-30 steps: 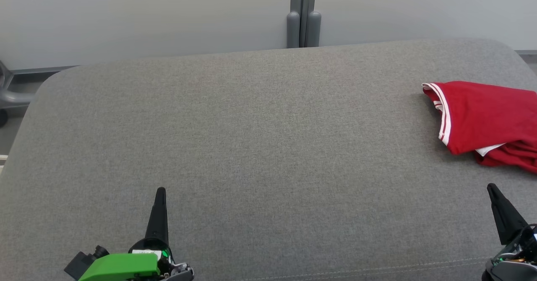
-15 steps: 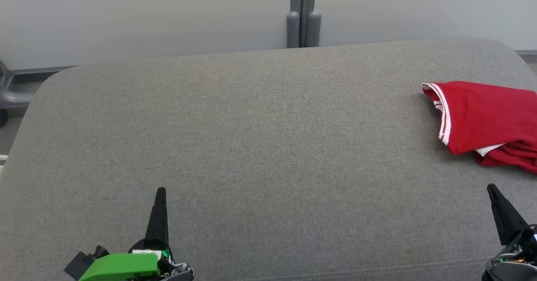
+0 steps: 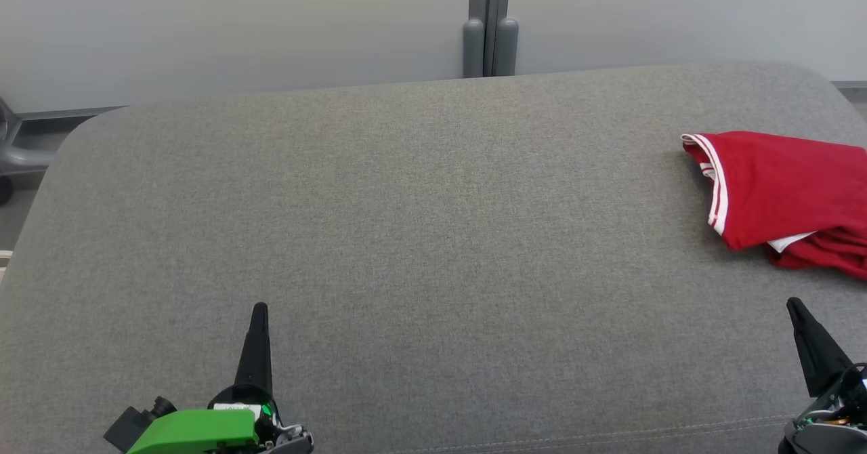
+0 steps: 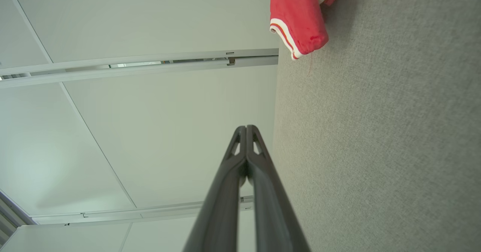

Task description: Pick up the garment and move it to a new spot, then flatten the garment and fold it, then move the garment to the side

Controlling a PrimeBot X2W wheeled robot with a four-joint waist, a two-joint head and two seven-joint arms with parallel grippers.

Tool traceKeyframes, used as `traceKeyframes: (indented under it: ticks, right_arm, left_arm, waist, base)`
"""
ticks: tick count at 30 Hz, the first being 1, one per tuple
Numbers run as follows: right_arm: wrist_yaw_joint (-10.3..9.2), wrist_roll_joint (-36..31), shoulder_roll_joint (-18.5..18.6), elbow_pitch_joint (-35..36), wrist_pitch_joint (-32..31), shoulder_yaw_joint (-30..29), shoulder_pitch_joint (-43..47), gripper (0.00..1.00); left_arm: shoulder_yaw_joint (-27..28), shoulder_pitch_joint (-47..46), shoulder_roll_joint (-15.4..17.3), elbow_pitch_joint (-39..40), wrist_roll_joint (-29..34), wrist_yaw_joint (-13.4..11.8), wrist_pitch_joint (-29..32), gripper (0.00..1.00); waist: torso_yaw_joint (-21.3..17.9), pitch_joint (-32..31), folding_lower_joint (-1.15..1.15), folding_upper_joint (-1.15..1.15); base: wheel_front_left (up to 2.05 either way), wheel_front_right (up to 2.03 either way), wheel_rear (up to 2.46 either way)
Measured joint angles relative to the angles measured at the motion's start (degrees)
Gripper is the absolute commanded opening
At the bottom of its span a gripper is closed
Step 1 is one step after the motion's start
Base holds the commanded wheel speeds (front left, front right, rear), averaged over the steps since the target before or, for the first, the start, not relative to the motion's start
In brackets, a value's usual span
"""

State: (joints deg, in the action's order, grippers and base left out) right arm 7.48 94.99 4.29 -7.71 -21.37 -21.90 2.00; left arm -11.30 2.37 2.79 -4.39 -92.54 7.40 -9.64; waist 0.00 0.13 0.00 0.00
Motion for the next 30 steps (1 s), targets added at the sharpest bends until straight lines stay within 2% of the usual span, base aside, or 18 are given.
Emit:
traceKeyframes:
  ticks: [30]
  right_arm:
    - [0.00,-0.6,-0.5,-0.1,-0.7,-0.8,-0.2,0.00]
  left_arm:
    - [0.0,0.0,0.0,0.0,0.0,0.0,0.0,0.00]
  waist:
    - [0.0,0.0,0.00,0.00]
  base:
    - [0.00,0.00,0.00]
